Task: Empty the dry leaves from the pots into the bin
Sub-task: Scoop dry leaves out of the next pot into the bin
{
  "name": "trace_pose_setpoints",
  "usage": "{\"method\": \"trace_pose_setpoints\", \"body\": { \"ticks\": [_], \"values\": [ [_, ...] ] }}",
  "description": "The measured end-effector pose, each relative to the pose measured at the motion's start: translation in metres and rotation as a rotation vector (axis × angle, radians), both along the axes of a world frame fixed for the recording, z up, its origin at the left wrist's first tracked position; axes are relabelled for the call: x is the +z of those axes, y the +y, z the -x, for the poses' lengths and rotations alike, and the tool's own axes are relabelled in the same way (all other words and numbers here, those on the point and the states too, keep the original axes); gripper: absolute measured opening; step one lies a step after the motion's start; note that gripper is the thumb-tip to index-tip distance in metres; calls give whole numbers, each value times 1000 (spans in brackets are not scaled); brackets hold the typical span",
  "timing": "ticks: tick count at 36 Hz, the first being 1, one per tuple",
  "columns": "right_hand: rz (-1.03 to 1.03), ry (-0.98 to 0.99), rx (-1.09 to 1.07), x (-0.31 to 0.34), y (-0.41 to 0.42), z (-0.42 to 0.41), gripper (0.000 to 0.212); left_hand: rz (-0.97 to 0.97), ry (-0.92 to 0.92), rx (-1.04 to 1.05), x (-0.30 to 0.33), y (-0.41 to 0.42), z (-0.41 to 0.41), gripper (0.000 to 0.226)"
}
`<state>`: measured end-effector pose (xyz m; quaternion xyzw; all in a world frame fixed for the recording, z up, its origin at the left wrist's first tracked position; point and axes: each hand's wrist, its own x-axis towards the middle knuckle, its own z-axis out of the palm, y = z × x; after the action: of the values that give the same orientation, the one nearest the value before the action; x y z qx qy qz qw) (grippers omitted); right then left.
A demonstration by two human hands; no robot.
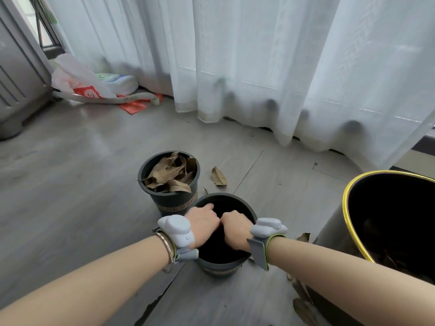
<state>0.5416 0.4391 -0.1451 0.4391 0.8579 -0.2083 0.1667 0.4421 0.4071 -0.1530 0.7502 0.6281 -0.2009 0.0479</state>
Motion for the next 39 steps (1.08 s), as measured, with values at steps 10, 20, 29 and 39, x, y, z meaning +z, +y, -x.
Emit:
{"method": "trace_pose_setpoints", "body": {
  "ticks": [10, 20, 29, 39],
  "values": [
    [-23, 244, -82, 18, 9, -6, 30, -72, -205, 69, 27, -3, 25, 26],
    [-87, 428, -99, 42, 14, -22, 29, -172, -502, 244, 59, -13, 26, 24],
    [-94, 528, -81, 58, 18, -41, 27, -254, -569, 299, 77, -15, 15, 17],
    [-90, 643, -125, 95, 28, -60, 22, -337, -636, 340, 109, -14, 1, 13]
  ]
}}
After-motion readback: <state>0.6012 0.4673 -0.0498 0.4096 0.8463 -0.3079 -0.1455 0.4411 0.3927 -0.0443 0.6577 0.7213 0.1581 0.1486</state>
